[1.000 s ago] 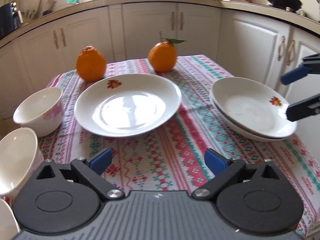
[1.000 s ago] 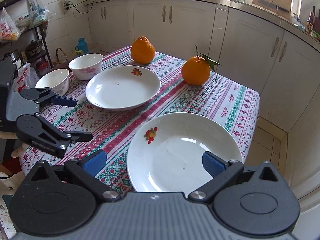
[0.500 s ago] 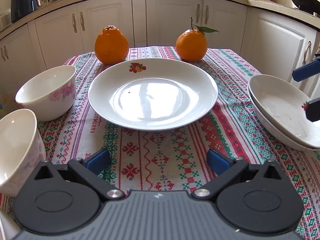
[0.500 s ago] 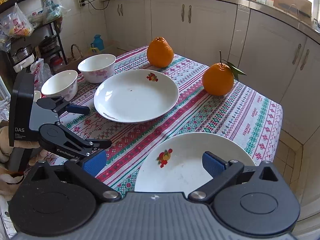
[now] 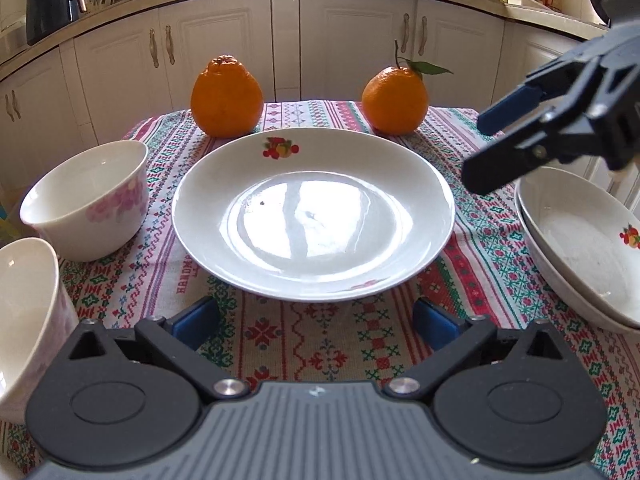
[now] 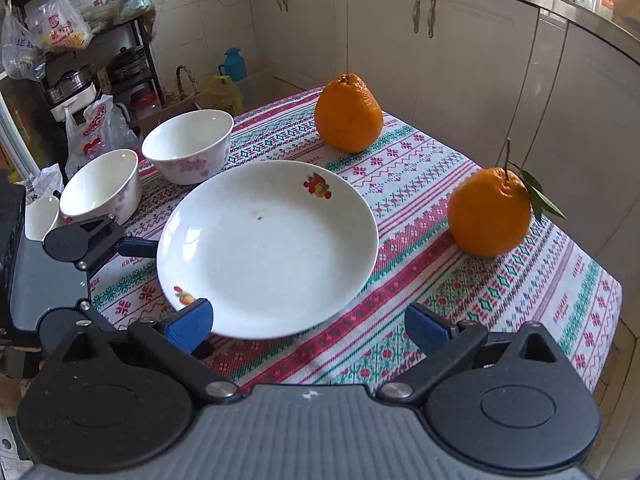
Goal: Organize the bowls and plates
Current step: 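Move the right gripper to the flower-print white plate and grasp its rim, then lift the flower-print plate with the right gripper toward the plate stack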
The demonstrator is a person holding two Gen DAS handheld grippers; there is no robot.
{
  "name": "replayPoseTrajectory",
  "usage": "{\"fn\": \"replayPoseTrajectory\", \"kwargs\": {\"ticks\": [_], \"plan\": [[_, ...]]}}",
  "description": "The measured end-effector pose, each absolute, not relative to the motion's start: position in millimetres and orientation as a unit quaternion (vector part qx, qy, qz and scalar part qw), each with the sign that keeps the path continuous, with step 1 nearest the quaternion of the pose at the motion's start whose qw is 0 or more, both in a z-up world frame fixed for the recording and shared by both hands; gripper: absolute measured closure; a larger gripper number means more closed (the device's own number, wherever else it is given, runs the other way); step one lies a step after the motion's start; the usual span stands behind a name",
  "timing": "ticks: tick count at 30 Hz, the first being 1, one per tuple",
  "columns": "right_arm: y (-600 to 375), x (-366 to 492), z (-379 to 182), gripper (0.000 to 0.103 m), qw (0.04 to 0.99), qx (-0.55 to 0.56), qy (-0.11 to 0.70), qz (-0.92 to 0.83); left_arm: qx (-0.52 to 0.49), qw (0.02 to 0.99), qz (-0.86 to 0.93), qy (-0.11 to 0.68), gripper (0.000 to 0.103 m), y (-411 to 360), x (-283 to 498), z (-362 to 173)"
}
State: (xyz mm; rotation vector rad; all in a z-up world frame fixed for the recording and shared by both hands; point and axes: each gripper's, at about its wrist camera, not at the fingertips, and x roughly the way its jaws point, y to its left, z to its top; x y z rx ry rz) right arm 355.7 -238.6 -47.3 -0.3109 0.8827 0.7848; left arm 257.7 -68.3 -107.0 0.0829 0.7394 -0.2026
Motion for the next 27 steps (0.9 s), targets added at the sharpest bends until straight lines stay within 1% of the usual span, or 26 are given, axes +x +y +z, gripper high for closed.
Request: {"fn": "replayPoseTrajectory", "kwargs": {"ticks": [7, 8, 11, 12, 13, 14, 16, 21, 23, 27], "plan": [[-209.9, 404.7, -53.6, 0.0, 0.799, -0.17, 0.418, 0.397, 0.03, 0.927, -0.1, 0.361, 0.003, -65.2, 260.0, -105.3], [-206.8, 411.3, -55.7, 0.0, 0.796, -0.169, 0.42, 0.401, 0.03, 0.927, -0.104, 0.36, 0.004, -65.2, 259.6, -105.0], [-198.3, 429.5, -63.2, 0.0, 0.788, -0.157, 0.429, 0.413, 0.032, 0.929, -0.104, 0.355, 0.012, -65.2, 259.5, -104.2], [-195.7, 433.8, -65.7, 0.001, 0.786, -0.156, 0.429, 0.417, 0.031, 0.928, -0.106, 0.355, 0.012, -64.8, 259.5, -103.8], [-193.2, 438.2, -67.9, 0.003, 0.785, -0.155, 0.43, 0.418, 0.029, 0.928, -0.107, 0.355, 0.012, -64.5, 259.8, -103.5], [-190.0, 442.6, -70.1, 0.008, 0.785, -0.153, 0.432, 0.417, 0.027, 0.928, -0.108, 0.355, 0.013, -64.0, 260.7, -103.1], [-186.2, 450.6, -73.8, 0.014, 0.78, -0.148, 0.435, 0.425, 0.026, 0.929, -0.107, 0.353, 0.015, -63.0, 261.2, -102.7], [-178.6, 469.6, -80.6, 0.021, 0.771, -0.137, 0.444, 0.436, 0.021, 0.929, -0.108, 0.352, 0.016, -61.8, 263.0, -102.1], [-176.7, 477.2, -84.0, 0.027, 0.765, -0.129, 0.45, 0.441, 0.022, 0.929, -0.109, 0.352, 0.016, -61.9, 263.2, -102.2], [-173.8, 486.2, -89.9, 0.032, 0.753, -0.117, 0.46, 0.456, 0.022, 0.929, -0.111, 0.352, 0.016, -61.6, 264.3, -102.8]]}}
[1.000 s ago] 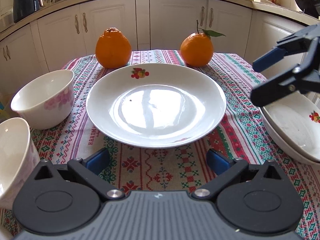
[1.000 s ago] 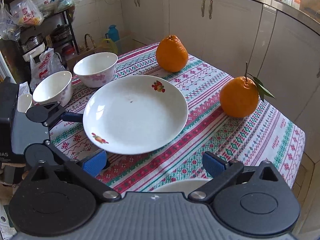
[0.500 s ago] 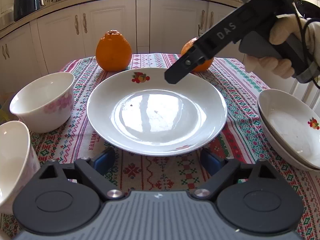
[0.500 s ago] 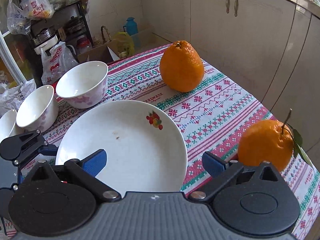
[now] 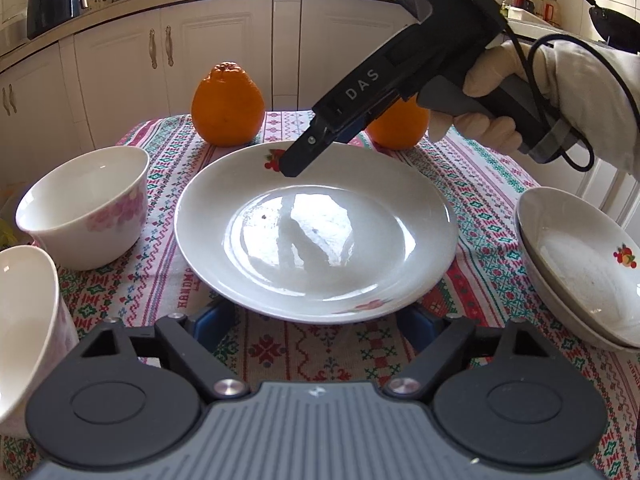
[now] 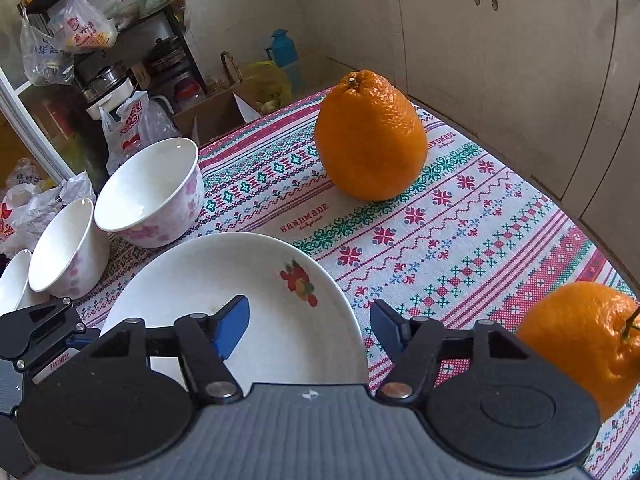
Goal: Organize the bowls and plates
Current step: 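Lift the flower-print plate with the right gripper toward the plate stack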
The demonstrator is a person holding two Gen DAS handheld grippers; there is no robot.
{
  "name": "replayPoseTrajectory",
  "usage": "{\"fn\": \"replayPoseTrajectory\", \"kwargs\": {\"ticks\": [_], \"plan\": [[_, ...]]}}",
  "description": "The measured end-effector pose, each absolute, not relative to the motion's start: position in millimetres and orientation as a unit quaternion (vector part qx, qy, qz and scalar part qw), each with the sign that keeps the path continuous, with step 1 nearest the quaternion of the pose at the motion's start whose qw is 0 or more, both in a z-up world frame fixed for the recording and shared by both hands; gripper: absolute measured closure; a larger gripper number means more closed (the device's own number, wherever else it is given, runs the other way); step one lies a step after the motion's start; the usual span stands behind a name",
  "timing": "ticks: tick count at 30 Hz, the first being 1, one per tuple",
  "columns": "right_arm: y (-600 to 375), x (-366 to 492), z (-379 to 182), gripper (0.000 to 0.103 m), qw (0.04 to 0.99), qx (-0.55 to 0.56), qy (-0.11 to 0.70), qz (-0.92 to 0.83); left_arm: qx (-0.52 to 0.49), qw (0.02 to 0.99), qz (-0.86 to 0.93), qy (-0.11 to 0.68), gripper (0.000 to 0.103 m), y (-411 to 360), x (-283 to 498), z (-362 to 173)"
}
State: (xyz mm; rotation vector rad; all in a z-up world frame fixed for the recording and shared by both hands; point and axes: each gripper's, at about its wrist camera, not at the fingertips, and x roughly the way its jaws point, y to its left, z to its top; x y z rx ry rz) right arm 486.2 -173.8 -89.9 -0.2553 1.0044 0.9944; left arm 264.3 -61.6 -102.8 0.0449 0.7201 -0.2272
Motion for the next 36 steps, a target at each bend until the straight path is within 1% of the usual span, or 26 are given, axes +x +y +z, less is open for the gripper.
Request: {"fn": "replayPoseTrajectory", "kwargs": {"ticks": [5, 8, 12, 18, 36], "plan": [[-172.1, 494.0, -98.6, 0.032, 0.742, -0.1, 0.471, 0.467, 0.019, 0.929, -0.117, 0.35, 0.016, -60.5, 264.7, -102.8], [-173.6, 497.5, -99.9, 0.034, 0.734, -0.079, 0.476, 0.478, 0.019, 0.929, -0.118, 0.349, 0.016, -60.6, 265.0, -103.1], [-172.0, 495.5, -99.0, 0.034, 0.727, -0.082, 0.479, 0.486, 0.02, 0.93, -0.119, 0.348, 0.016, -60.0, 264.5, -103.3], [-177.6, 499.5, -99.6, 0.034, 0.719, -0.057, 0.492, 0.488, 0.026, 0.929, -0.121, 0.349, 0.015, -60.5, 264.2, -103.3], [-202.0, 470.1, -85.8, 0.034, 0.717, -0.034, 0.504, 0.479, 0.064, 0.922, -0.155, 0.349, 0.015, -63.6, 244.2, -92.5]]}}
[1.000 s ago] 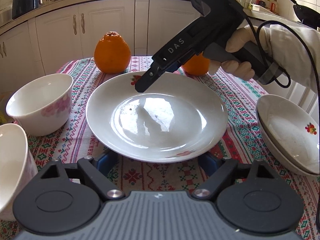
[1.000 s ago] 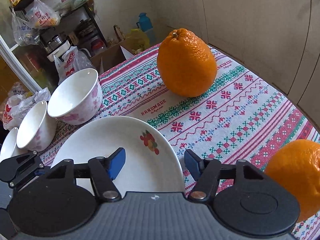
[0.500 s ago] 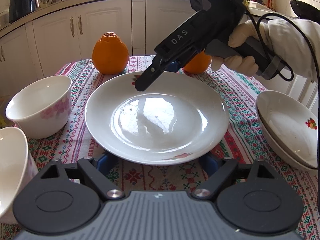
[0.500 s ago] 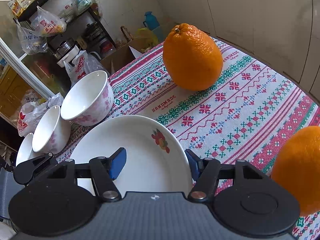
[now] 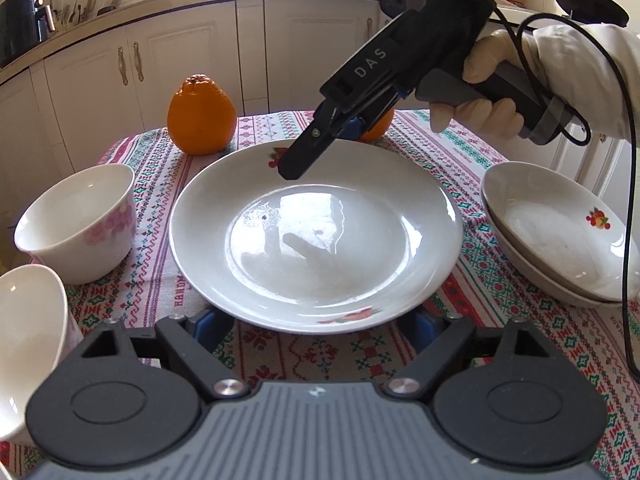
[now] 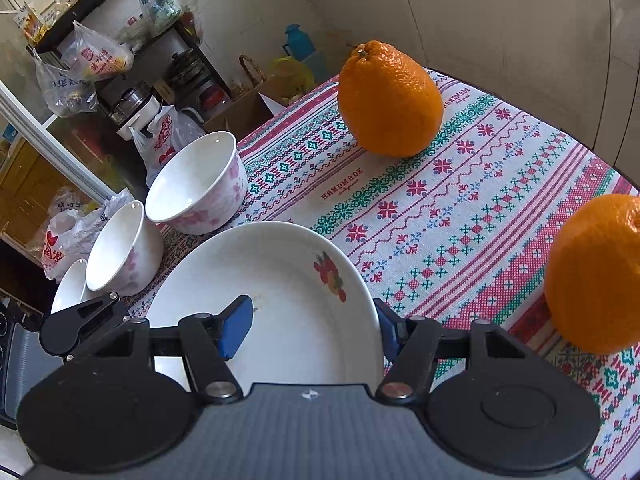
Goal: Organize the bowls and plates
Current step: 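Lift the flower-print plate with the right gripper toward the plate stack, then lower the held plate onto the plate stack with the right gripper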
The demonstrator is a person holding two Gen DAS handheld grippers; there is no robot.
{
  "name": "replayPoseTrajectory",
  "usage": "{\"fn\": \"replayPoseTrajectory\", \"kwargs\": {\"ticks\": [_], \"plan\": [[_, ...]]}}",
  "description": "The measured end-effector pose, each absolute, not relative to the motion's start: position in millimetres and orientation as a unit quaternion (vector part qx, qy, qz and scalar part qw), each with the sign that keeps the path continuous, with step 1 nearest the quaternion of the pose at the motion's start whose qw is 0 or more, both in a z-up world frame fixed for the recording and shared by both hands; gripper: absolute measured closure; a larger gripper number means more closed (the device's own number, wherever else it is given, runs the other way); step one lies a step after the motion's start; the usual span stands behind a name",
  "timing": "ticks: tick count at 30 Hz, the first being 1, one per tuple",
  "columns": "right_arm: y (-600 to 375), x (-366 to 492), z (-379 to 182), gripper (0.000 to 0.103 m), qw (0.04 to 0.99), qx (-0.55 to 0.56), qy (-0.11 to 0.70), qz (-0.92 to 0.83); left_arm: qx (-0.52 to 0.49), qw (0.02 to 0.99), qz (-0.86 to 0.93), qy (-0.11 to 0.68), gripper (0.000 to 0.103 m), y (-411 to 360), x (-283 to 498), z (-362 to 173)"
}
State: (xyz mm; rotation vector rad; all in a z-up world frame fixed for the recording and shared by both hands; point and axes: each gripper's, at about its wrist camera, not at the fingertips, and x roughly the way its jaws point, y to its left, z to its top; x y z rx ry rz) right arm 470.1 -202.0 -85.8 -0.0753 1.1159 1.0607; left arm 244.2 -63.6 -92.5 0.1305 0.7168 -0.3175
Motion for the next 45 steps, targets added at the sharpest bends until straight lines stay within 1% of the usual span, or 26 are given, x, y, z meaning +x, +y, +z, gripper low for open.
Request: {"fn": "replayPoseTrajectory", "kwargs": {"ticks": [16, 35, 45], "plan": [[-239.0, 421.0, -52.8, 0.033, 0.741, -0.028, 0.488, 0.459, 0.076, 0.914, -0.201, 0.344, 0.016, -78.9, 212.5, -68.6], [-304.0, 372.6, -37.3, 0.033, 0.778, -0.007, 0.473, 0.413, 0.109, 0.902, -0.26, 0.327, 0.016, -118.8, 192.5, -55.2], [-348.2, 350.8, -40.9, 0.032, 0.799, 0.014, 0.472, 0.372, 0.123, 0.887, -0.304, 0.327, 0.015, -148.1, 191.0, -57.8]]}}
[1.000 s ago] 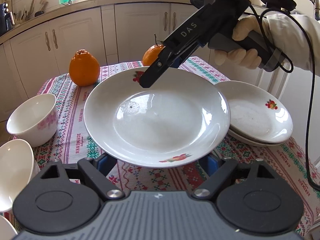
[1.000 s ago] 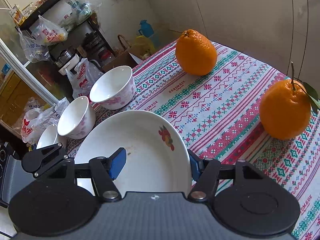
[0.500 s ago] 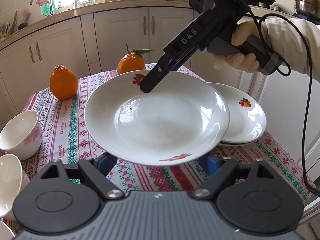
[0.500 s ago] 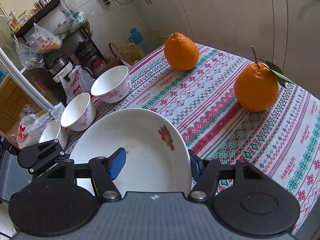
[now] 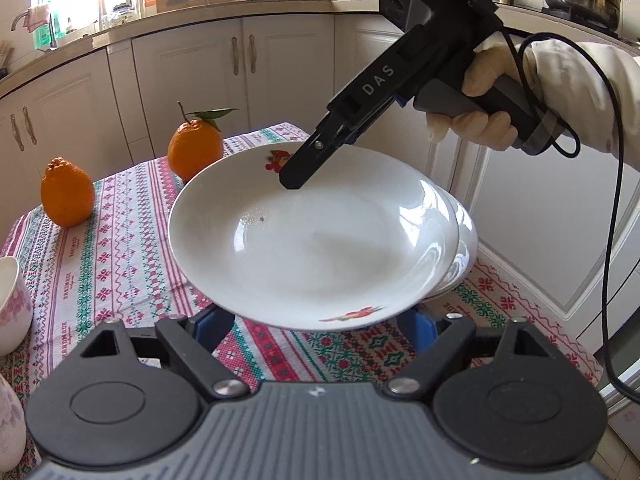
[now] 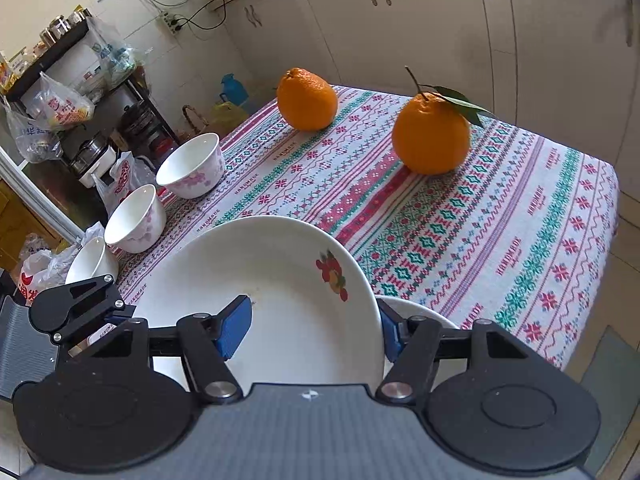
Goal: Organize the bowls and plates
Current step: 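Lower the held plate onto the plate stack with the right gripper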
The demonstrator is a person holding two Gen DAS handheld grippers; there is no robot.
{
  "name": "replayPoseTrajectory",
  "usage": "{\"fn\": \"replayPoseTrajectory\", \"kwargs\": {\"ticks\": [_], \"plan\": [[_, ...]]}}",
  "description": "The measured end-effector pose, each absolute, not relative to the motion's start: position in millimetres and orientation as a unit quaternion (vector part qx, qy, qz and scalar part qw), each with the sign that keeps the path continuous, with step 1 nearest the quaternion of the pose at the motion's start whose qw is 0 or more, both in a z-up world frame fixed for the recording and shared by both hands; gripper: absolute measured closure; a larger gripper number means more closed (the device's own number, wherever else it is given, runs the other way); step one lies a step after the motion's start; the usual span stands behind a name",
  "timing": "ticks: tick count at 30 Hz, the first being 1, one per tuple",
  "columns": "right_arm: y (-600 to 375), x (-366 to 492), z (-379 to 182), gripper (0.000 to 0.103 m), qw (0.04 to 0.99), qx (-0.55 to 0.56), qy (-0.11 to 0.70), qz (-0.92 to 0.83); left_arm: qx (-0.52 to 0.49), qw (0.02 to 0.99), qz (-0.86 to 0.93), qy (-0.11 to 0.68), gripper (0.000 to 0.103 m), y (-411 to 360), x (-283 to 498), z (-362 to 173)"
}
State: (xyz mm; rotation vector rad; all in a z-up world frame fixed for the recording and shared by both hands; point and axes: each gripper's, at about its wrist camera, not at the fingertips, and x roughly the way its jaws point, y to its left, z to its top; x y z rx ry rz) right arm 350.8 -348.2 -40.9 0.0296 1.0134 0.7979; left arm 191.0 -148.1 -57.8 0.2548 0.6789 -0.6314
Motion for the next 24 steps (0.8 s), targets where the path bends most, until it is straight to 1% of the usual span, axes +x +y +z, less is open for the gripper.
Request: {"fn": "replayPoseTrajectory", "kwargs": {"ticks": [13, 24], "plan": [[-389.7, 331.1, -55.1, 0.032, 0.812, 0.034, 0.48, 0.331, 0.125, 0.869, -0.341, 0.336, 0.015, -177.7, 189.6, -65.6], [-404.5, 320.4, -63.6, 0.032, 0.816, 0.034, 0.487, 0.311, 0.121, 0.861, -0.353, 0.345, 0.015, -187.8, 191.3, -70.9]]}}
